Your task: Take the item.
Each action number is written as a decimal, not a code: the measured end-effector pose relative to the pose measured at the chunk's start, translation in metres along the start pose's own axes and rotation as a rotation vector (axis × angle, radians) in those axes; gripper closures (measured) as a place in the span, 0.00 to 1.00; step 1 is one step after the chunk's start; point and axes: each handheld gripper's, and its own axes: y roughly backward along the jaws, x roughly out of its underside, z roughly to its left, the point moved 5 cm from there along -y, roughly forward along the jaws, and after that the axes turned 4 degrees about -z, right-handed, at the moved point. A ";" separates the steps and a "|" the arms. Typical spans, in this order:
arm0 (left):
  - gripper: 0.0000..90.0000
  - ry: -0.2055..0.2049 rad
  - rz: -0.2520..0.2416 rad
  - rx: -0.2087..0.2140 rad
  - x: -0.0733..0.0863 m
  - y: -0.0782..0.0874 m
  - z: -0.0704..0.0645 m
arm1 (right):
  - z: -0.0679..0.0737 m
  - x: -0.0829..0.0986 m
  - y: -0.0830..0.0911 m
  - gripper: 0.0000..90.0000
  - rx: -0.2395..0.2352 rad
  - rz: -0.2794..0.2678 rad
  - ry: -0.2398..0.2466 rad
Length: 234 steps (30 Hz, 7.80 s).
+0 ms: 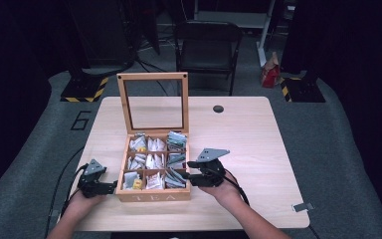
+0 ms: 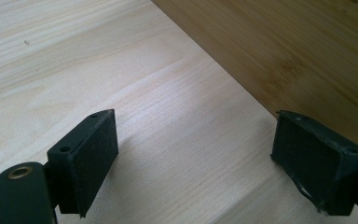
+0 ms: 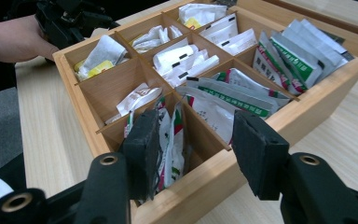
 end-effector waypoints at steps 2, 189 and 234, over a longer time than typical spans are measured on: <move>0.15 0.000 0.000 0.000 0.000 0.000 0.000 | 0.001 0.001 -0.003 0.58 -0.007 0.005 0.009; 0.15 0.002 0.001 0.004 0.000 0.000 0.000 | -0.065 -0.016 0.076 0.99 0.182 -0.043 -0.029; 0.15 -0.003 0.001 0.002 0.000 0.000 0.000 | -0.101 0.039 0.077 0.99 0.308 -0.011 -0.089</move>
